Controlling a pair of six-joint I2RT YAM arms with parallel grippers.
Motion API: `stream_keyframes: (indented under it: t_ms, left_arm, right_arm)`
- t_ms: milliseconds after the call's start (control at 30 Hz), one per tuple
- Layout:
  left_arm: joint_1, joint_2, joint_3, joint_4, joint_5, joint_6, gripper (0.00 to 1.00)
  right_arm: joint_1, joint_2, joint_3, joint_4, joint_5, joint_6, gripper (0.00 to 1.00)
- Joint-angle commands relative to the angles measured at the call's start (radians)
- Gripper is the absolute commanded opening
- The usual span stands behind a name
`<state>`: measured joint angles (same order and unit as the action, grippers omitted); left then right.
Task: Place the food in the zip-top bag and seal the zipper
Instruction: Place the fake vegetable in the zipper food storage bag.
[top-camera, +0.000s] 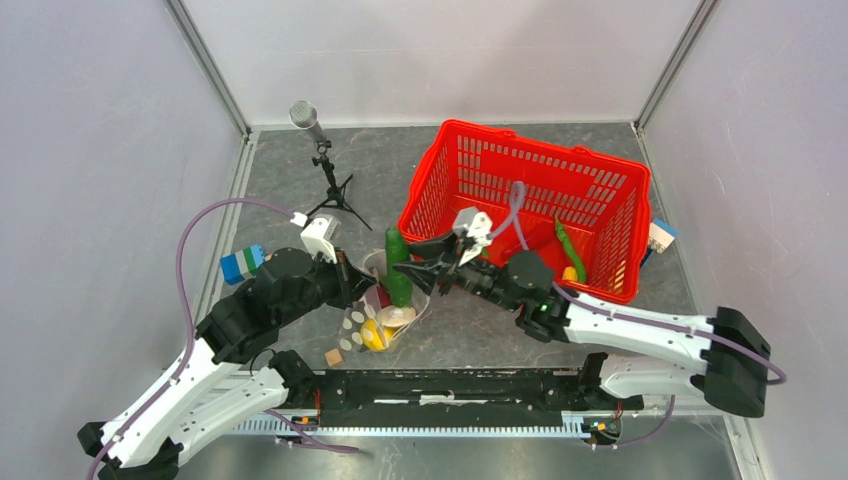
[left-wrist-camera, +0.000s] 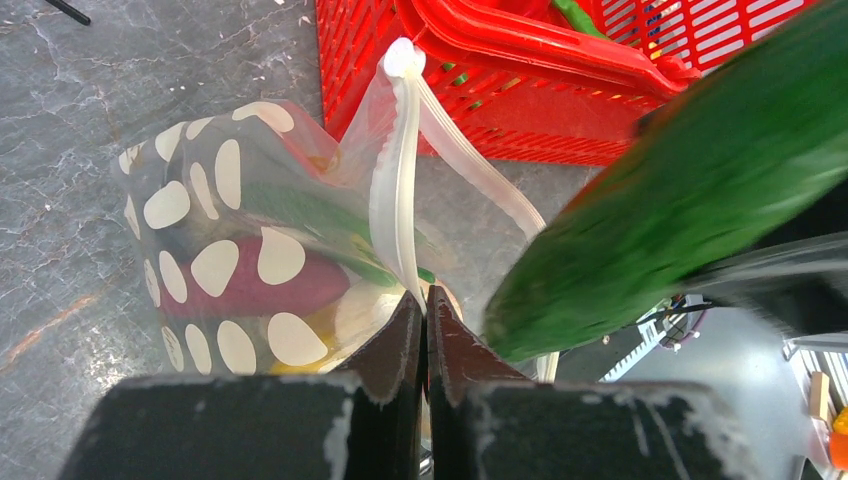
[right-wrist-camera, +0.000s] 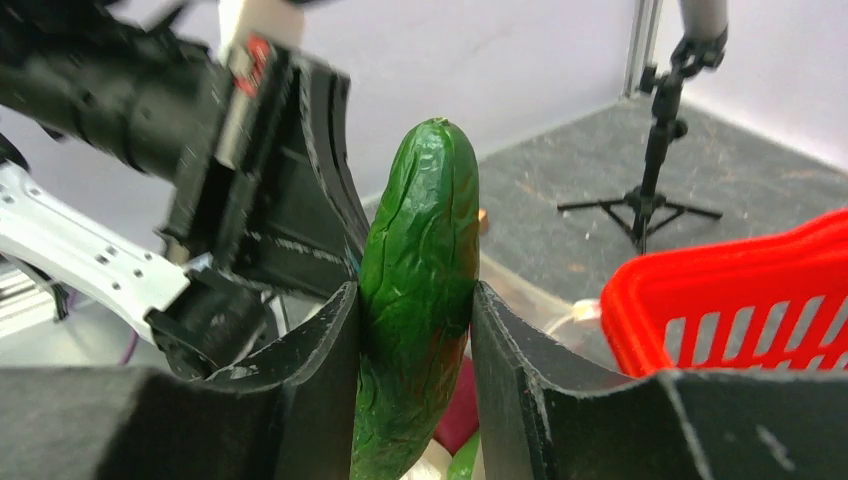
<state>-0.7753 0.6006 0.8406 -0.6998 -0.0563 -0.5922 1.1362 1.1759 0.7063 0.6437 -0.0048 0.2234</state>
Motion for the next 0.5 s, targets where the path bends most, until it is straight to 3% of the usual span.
stream_keyframes:
  t_ms: [0, 133, 400, 467]
  left_arm:
    - [0.001, -0.028, 0.009, 0.065, -0.009, -0.060, 0.07]
    - [0.001, -0.055, 0.007, 0.051, -0.035, -0.062, 0.07]
    - [0.001, -0.078, 0.000, 0.045, -0.062, -0.063, 0.07]
    - [0.001, -0.076, -0.001, 0.049, -0.064, -0.063, 0.07]
  right_arm:
    - [0.036, 0.056, -0.023, 0.089, 0.093, -0.034, 0.22]
    - [0.040, 0.093, -0.022, 0.063, 0.121, -0.007, 0.24]
    - [0.043, 0.122, 0.073, -0.188, 0.054, -0.063, 0.44]
    - [0.043, 0.122, 0.086, -0.222, 0.016, -0.089, 0.42]
